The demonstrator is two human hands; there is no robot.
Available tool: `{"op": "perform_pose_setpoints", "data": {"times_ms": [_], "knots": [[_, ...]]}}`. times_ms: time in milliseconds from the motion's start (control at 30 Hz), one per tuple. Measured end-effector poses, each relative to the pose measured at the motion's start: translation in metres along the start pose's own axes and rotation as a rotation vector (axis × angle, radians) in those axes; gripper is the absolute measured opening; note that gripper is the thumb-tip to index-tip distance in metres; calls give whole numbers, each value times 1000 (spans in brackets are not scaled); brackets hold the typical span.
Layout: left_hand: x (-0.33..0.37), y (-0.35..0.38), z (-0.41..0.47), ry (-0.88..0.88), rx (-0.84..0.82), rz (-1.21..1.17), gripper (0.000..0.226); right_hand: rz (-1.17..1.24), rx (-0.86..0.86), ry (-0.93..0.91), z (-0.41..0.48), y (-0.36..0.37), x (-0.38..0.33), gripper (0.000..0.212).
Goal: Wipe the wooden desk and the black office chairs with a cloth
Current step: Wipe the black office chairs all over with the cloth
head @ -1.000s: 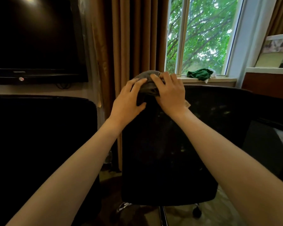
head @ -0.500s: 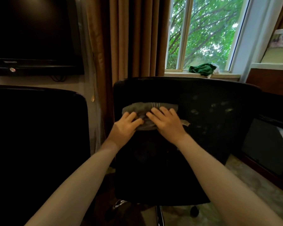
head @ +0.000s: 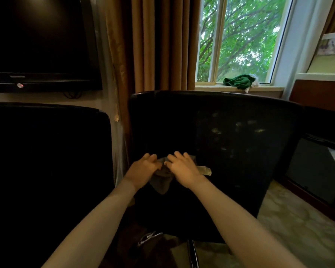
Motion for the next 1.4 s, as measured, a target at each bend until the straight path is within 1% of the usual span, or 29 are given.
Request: {"op": "perform_pose_setpoints", "data": {"times_ms": [67,133,200,267,300,367,433,500,633,700,767,800,867,933,967,1000,1067,1167,1267,1333,1400], "knots": [[-6,-28,4,45,211,-32,17,-76,293,89,1,-27,13,39],[-3,-70,16,27,396,-35,20,-158,642,193,7,-62,32,33],[5,-108,29,-55,556,-36,29,-179,853,286,16,-96,54,31],[5,-132,37,-138,650,-47,35,-273,943,354,28,-120,72,27],[5,-137,40,-170,650,-60,36,-303,932,369,34,-126,78,26],[-1,-133,46,-201,590,-63,36,-363,911,372,41,-125,80,27],[-12,-119,49,-226,513,-55,34,-411,915,362,45,-113,72,29],[-23,-98,44,-251,481,-78,34,-423,897,341,46,-96,59,31],[-27,-36,27,-178,364,-178,44,-415,797,274,35,-45,32,35],[-24,-15,20,-193,298,-230,43,-393,755,264,26,-26,25,36],[-24,-3,17,-211,210,-277,42,-380,682,241,21,-14,18,38],[-24,1,16,-215,152,-283,43,-379,660,211,19,-9,15,33],[-24,5,15,-228,-5,-256,45,-359,581,134,14,-5,9,14],[-20,4,16,-255,-135,-212,46,-310,546,118,8,-4,10,27],[-16,0,17,-261,-150,-195,45,-286,574,145,1,-9,14,26],[-9,-8,21,-253,-128,-186,44,-265,634,164,-5,-14,19,23],[7,-31,32,-203,-2,-161,45,-243,773,223,-17,-29,35,16],[40,-73,56,-81,248,-144,44,-246,927,370,-36,-61,72,24],[70,-105,79,59,508,-136,46,-280,1067,464,-52,-87,112,24],[81,-113,96,115,575,-54,46,-329,1102,521,-56,-97,134,26],[83,-110,109,143,556,52,54,-364,1075,552,-57,-95,147,29]]}}
Point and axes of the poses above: each hand's wrist, its own z-axis towards the middle knuckle, its own y-axis out of the palm, x = y × z, the point moved 4 cm from there along z, towards the middle knuckle, and after that the axes turned 15 degrees about -z, right-handed, at the moved point
